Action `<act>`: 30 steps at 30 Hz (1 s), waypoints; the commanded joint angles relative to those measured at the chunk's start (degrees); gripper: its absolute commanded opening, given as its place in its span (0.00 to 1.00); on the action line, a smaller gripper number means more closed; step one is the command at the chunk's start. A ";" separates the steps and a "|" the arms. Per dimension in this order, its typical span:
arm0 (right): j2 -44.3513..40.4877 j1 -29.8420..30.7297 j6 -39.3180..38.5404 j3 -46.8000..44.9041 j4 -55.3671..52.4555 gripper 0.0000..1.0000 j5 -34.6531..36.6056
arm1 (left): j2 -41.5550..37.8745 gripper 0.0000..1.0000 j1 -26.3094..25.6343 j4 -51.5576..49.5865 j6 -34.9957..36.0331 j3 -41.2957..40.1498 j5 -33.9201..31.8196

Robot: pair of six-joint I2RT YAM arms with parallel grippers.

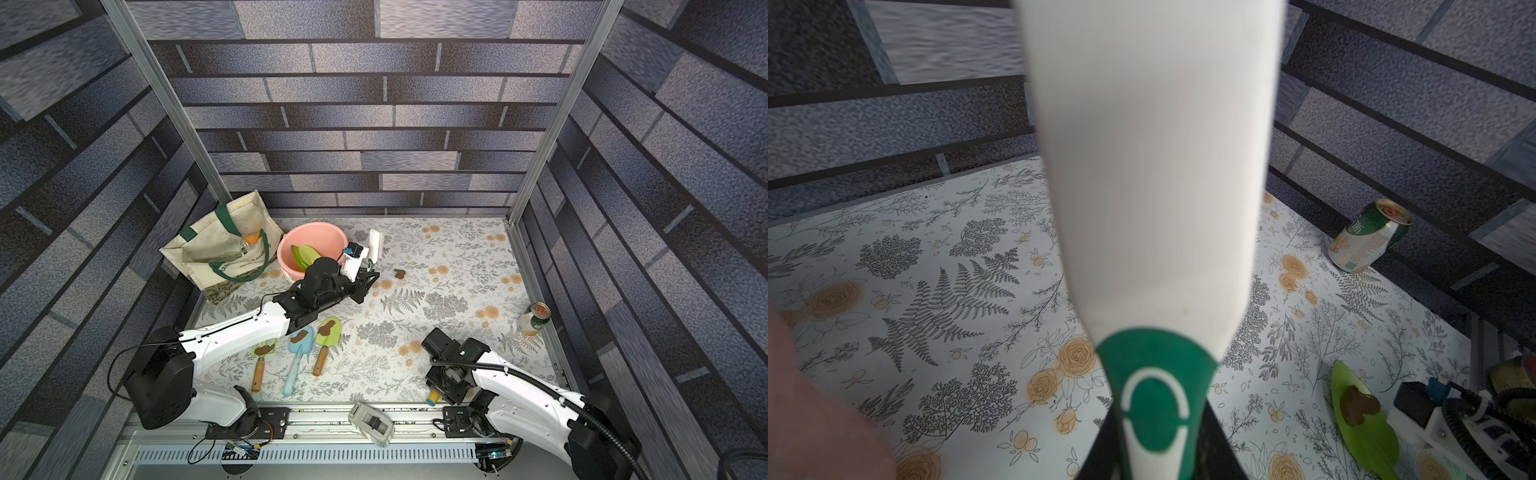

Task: Brush the soil off the hand trowel and place it into the bucket
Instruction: Pick up the hand trowel from the center of the board.

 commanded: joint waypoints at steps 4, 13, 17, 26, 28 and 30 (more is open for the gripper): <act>1.13 0.30 -3.50 2.84 -4.98 0.17 5.47 | -0.70 0.00 0.06 0.49 0.02 2.12 -0.80; 12.54 0.31 -33.60 26.84 -13.18 0.10 16.03 | -3.66 0.00 2.94 -10.44 0.66 5.07 3.59; 25.23 0.28 -49.80 41.16 -18.25 0.09 16.04 | -7.35 0.00 5.03 -18.06 1.84 5.39 4.10; 44.25 0.32 -71.72 55.85 -24.84 0.03 14.18 | -12.33 0.00 5.50 -34.26 1.96 2.76 1.67; 45.88 0.19 -73.66 57.50 -26.44 0.02 13.63 | -12.36 0.00 5.27 -36.69 0.62 2.11 1.82; 46.82 0.27 -75.38 58.82 -28.33 0.02 13.26 | -12.24 0.00 4.61 -38.73 -0.55 1.63 2.54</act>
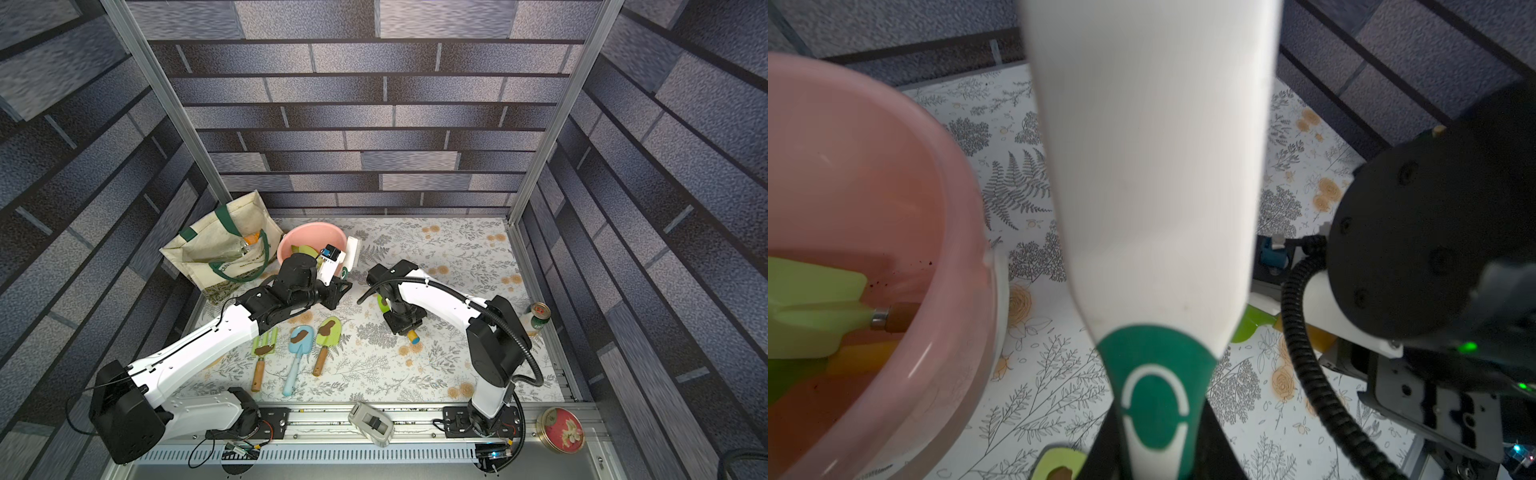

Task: Brush the soil off the hand trowel and place it into the bucket
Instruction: Pick up the hand trowel from the center of the board.

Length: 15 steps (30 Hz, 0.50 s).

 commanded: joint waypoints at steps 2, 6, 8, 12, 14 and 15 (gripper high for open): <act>0.65 0.02 -7.44 3.87 -7.19 0.01 -0.06 | -0.05 0.00 -1.56 -8.57 -2.08 -0.79 0.86; -0.24 -0.83 -7.92 4.16 -7.77 0.01 0.16 | 1.91 0.00 -2.79 -12.27 -3.37 -0.76 2.74; -0.81 -1.57 -8.43 4.15 -7.42 0.00 0.53 | 2.96 0.00 -3.68 -13.25 -3.20 -0.32 3.38; -1.28 -3.01 -9.63 5.25 -7.57 0.00 0.82 | 6.12 0.00 -4.81 -15.41 -3.01 1.78 6.89; -1.41 -3.59 -9.82 5.97 -7.43 0.00 1.85 | 8.45 0.00 -5.41 -17.00 -3.28 2.48 8.21; -1.61 -3.84 -9.96 6.06 -7.26 0.00 2.10 | 9.21 0.00 -5.91 -17.35 -3.37 2.67 8.19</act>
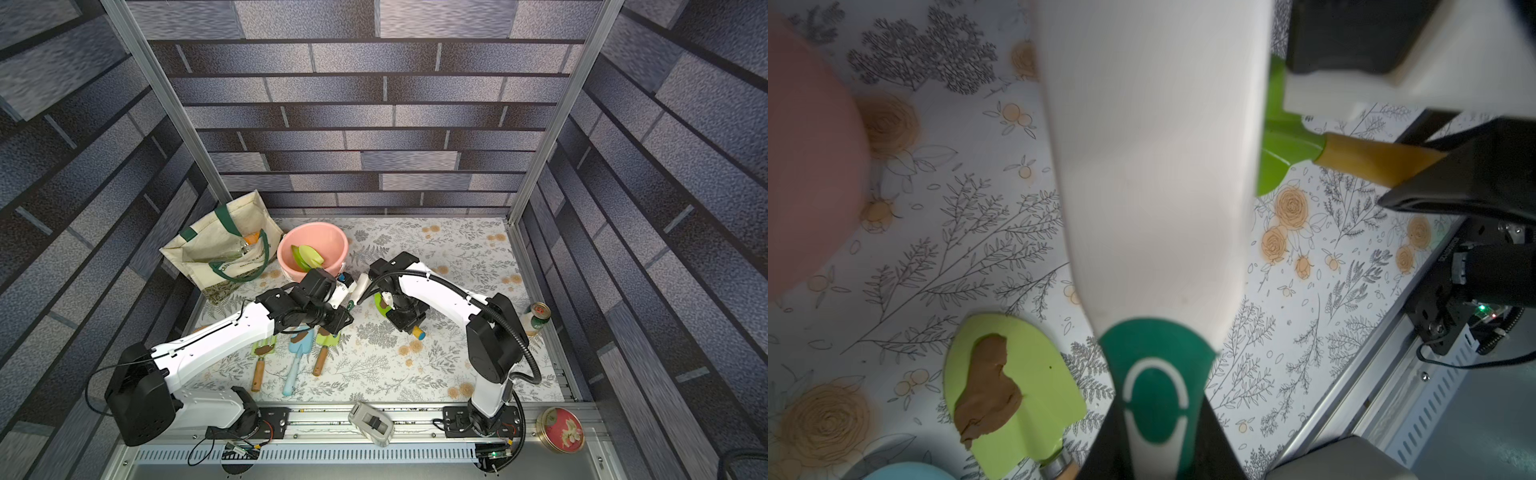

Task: Brush the soil off the hand trowel and place it into the bucket
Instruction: Pick up the hand trowel from the center of the board, then brush off the soil from the hand trowel.

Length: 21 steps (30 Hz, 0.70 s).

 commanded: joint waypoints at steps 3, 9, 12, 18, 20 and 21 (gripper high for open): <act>-2.16 -1.70 -1.41 1.73 -0.66 0.00 2.18 | 3.16 0.00 -2.42 -3.18 -1.28 2.27 2.25; -2.40 -3.00 -1.97 1.61 0.96 0.00 0.36 | 7.18 0.00 -5.31 -5.29 0.62 6.69 2.06; -2.67 -3.05 -2.33 1.56 1.00 0.00 -0.03 | 9.97 0.00 -7.39 -7.40 2.50 9.85 1.15; -4.03 -3.11 -2.29 0.51 1.04 0.00 -0.93 | 15.99 0.00 -10.10 -10.04 5.12 15.09 1.90; -4.59 -3.10 -2.14 -0.02 1.22 0.00 -1.37 | 17.75 0.00 -10.12 -10.39 5.81 16.39 1.85; -4.70 -3.11 -1.99 -0.44 1.09 0.00 -0.90 | 18.41 0.00 -10.13 -10.65 5.92 17.11 1.43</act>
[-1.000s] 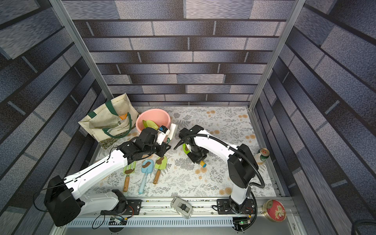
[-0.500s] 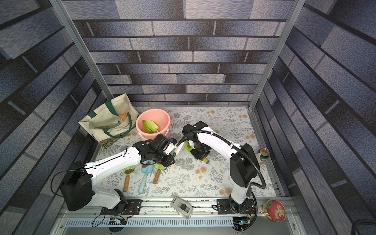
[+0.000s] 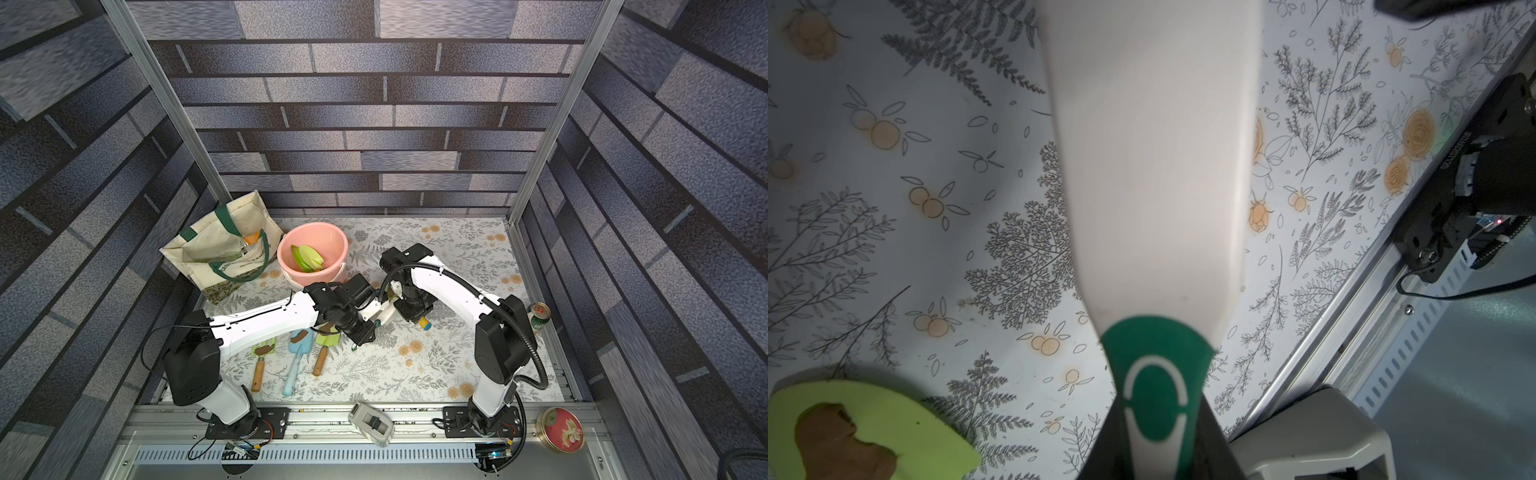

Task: Brush the soil off the hand trowel and place it into the bucket
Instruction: Brush off the soil from the hand trowel.

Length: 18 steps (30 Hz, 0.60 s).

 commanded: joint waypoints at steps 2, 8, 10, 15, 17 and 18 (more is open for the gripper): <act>-2.24 0.77 -0.31 -1.69 -0.07 0.00 -1.12 | 2.73 0.00 -0.29 -1.03 2.70 3.77 -0.89; -3.52 0.72 1.27 -4.80 0.96 0.00 -2.92 | 5.69 0.00 2.16 0.91 -2.74 6.06 -1.90; -4.05 0.77 1.76 -5.27 1.16 0.00 -3.09 | 6.93 0.00 3.12 0.92 -4.28 7.08 -1.11; -5.42 0.70 2.77 -5.73 1.86 0.00 -3.25 | 11.05 0.00 3.88 -2.85 -4.52 11.34 -3.81; -5.60 0.70 3.02 -5.96 1.88 0.00 -3.24 | 12.89 0.00 4.08 -4.21 -4.47 13.08 -4.51; -5.60 0.71 3.09 -6.13 1.82 0.00 -3.22 | 13.80 0.00 4.27 -4.65 -4.53 13.80 -4.71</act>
